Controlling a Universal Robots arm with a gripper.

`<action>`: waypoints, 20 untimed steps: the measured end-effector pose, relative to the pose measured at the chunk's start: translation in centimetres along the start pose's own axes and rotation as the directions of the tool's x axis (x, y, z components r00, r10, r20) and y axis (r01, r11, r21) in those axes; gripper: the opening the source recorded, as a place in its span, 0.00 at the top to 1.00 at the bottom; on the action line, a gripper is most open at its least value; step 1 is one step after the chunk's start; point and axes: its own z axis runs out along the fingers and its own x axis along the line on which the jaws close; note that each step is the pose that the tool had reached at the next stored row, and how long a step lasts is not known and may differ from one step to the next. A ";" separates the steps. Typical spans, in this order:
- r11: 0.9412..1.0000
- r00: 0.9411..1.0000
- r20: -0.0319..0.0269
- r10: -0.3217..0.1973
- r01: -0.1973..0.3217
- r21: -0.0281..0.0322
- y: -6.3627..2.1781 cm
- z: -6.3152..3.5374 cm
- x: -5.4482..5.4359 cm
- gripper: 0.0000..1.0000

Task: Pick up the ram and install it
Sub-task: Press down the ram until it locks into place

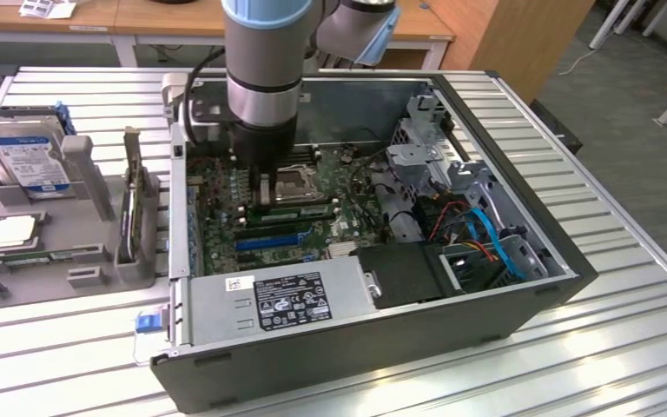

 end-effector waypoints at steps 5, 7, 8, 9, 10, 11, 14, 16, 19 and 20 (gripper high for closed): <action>1.000 1.000 0.003 0.000 0.000 0.002 0.04 0.00 -0.1 0.89; 1.000 1.000 0.001 0.000 0.000 0.001 0.07 -0.96 0.0 0.89; 1.000 1.000 0.001 0.001 -0.001 0.001 0.06 -1.42 0.0 0.89; 1.000 1.000 0.001 0.001 -0.001 0.000 -0.17 -1.63 -0.1 0.89; 1.000 1.000 0.001 0.001 -0.001 0.000 -0.59 -1.77 -0.1 0.89; 1.000 1.000 0.000 0.001 -0.001 -0.002 -1.08 -1.88 -0.1 0.89; 1.000 1.000 0.000 0.001 -0.001 -0.004 -2.44 -2.04 0.0 0.89; 1.000 1.000 0.000 0.001 -0.001 -0.004 -3.34 -2.05 0.0 0.89; 1.000 1.000 0.000 0.001 -0.001 -0.004 -4.68 -2.07 0.0 0.89; 1.000 1.000 0.000 0.001 -0.001 -0.004 -5.13 -2.07 0.0 0.89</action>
